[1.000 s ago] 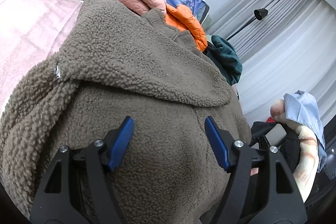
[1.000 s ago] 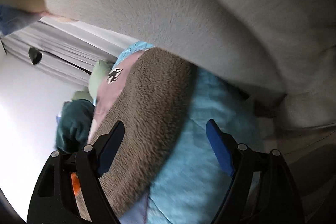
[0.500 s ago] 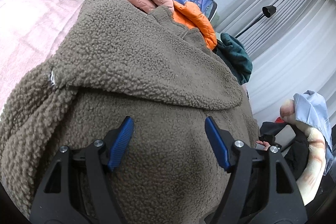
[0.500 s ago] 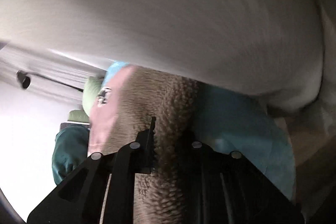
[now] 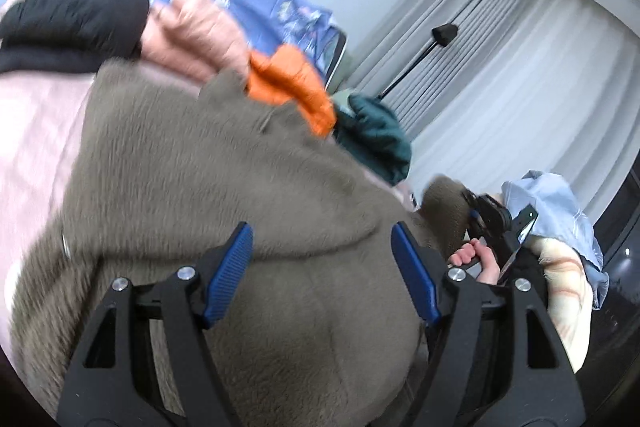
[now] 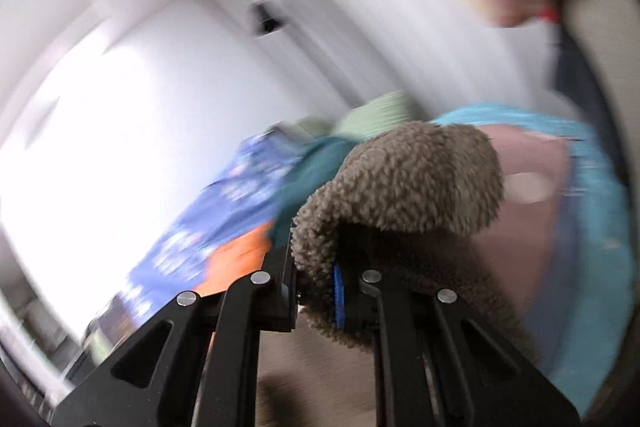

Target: Fold large clothes

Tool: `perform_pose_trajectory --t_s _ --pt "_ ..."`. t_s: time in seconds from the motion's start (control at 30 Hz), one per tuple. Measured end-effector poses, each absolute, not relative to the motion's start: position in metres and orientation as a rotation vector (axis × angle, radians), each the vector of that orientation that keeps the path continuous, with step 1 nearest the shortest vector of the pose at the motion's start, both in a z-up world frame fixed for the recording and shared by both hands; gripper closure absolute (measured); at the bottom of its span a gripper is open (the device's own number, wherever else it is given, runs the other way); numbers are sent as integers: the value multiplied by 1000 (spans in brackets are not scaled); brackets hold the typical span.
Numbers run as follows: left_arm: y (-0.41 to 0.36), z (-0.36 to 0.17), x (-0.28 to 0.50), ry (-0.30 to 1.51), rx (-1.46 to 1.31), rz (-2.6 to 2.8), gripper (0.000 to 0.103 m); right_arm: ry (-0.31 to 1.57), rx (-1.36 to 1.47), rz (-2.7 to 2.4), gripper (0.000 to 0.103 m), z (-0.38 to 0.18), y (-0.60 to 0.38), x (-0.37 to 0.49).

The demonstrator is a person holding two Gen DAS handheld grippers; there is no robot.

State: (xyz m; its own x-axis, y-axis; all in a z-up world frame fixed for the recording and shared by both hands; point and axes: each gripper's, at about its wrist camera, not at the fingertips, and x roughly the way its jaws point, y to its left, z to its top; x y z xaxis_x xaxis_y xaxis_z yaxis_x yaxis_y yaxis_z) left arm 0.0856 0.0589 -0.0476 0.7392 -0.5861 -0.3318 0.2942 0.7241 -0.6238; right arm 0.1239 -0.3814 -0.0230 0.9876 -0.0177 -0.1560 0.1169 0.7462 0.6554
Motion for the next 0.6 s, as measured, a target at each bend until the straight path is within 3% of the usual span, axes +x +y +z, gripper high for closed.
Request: perform_pose_trajectory --t_s 0.2,0.3,0.43,0.47,0.57,0.6 --pt "78 -23 100 491 -621 -539 27 257 523 285 89 13 -255 135" --pt "91 -29 116 493 -692 -554 24 412 318 418 83 -1 -178 144" --pt "104 -63 138 562 -814 -547 23 752 87 594 51 -66 -98 164" --pt "106 -74 142 590 -845 -544 23 808 44 620 49 -80 -82 157" --pt "108 -92 148 636 -882 -540 23 755 -23 645 35 -82 -61 121" --pt "108 -94 148 639 -880 -537 23 733 -23 648 26 -78 -62 113"
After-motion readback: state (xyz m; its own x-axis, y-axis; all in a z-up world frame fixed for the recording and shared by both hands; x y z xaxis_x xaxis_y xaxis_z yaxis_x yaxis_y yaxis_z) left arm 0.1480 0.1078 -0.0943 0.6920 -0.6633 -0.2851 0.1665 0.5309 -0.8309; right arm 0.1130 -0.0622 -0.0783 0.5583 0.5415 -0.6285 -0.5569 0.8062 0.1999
